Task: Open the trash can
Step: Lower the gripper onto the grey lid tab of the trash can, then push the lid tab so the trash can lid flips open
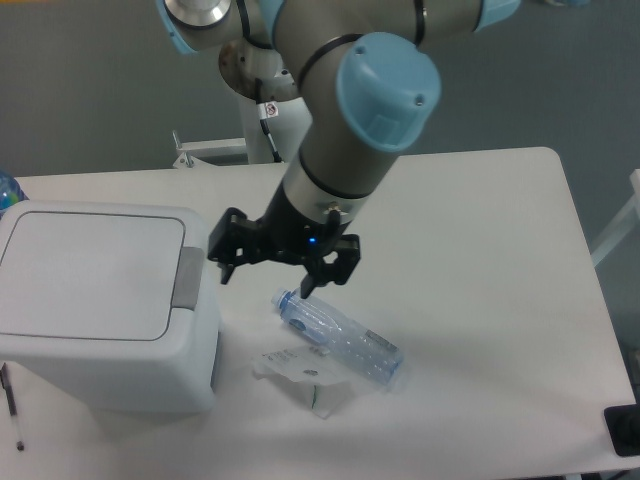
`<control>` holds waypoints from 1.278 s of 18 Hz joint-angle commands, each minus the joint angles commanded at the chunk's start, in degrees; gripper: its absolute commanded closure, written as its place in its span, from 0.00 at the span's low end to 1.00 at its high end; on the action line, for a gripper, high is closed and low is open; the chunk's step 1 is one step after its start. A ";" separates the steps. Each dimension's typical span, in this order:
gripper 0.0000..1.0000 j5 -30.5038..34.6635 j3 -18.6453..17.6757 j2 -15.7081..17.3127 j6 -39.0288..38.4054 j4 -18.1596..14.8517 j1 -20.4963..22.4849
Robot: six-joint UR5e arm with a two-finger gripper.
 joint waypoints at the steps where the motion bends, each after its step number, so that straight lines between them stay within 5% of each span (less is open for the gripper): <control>1: 0.00 0.17 -0.35 0.00 0.00 0.00 -0.35; 23: 0.00 0.44 -2.64 -0.26 -0.26 0.00 -0.79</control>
